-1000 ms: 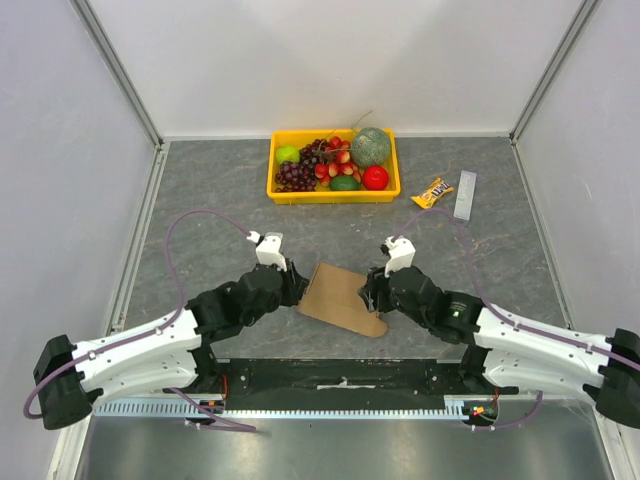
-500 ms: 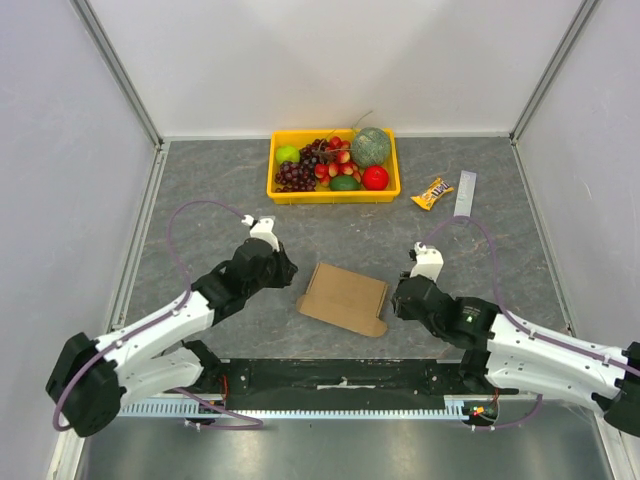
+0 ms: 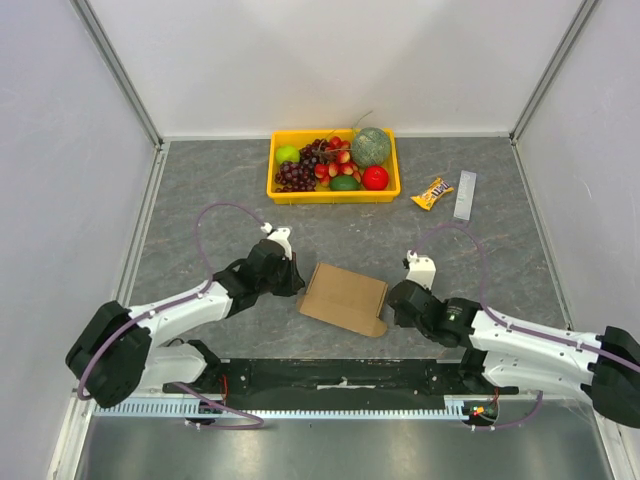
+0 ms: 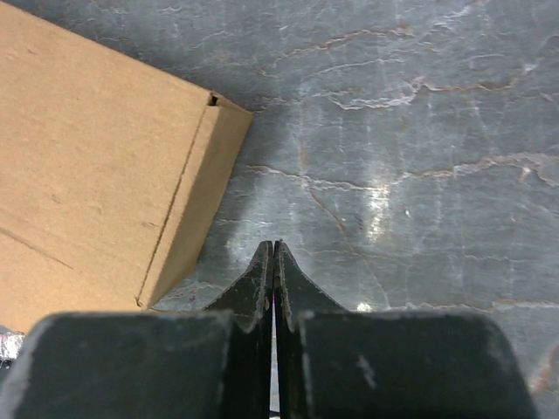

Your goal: Fold the paper box

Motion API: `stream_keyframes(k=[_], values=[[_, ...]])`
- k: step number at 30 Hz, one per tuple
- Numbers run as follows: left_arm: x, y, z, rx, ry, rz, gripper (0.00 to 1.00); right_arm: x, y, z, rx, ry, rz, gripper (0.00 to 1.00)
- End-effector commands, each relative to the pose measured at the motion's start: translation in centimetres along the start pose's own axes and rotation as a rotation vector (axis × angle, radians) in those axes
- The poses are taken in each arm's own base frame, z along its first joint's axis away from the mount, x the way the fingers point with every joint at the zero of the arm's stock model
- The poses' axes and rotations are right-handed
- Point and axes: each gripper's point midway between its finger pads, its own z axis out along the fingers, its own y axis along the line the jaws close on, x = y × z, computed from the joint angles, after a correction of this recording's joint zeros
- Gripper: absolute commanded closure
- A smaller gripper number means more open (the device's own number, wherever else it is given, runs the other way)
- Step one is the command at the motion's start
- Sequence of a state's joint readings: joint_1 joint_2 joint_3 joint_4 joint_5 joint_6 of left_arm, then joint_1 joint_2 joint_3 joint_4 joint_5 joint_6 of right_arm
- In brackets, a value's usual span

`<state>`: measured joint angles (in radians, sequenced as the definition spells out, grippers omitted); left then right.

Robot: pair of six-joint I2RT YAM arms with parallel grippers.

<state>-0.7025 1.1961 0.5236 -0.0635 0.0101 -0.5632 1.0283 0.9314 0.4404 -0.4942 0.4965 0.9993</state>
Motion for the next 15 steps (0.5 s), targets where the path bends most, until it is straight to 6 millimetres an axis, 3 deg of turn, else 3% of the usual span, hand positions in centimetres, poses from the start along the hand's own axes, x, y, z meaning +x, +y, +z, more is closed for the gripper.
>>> stream_keyframes(k=[1, 10, 15], values=[[-1.4, -1.2, 0.9, 0.047, -0.018, 0.057, 0.98, -1.0, 2.3, 0.7, -0.081, -0.024, 0.026, 1.00], [0.4, -1.4, 2.9, 0.059, 0.090, 0.052, 0.98, -2.6, 3.6, 1.6, -0.106, -0.019, 0.022, 1.00], [-0.4, -1.8, 2.7, 0.074, 0.053, 0.045, 0.98, -4.1, 3.1, 2.2, -0.107, -0.025, 0.006, 1.00]])
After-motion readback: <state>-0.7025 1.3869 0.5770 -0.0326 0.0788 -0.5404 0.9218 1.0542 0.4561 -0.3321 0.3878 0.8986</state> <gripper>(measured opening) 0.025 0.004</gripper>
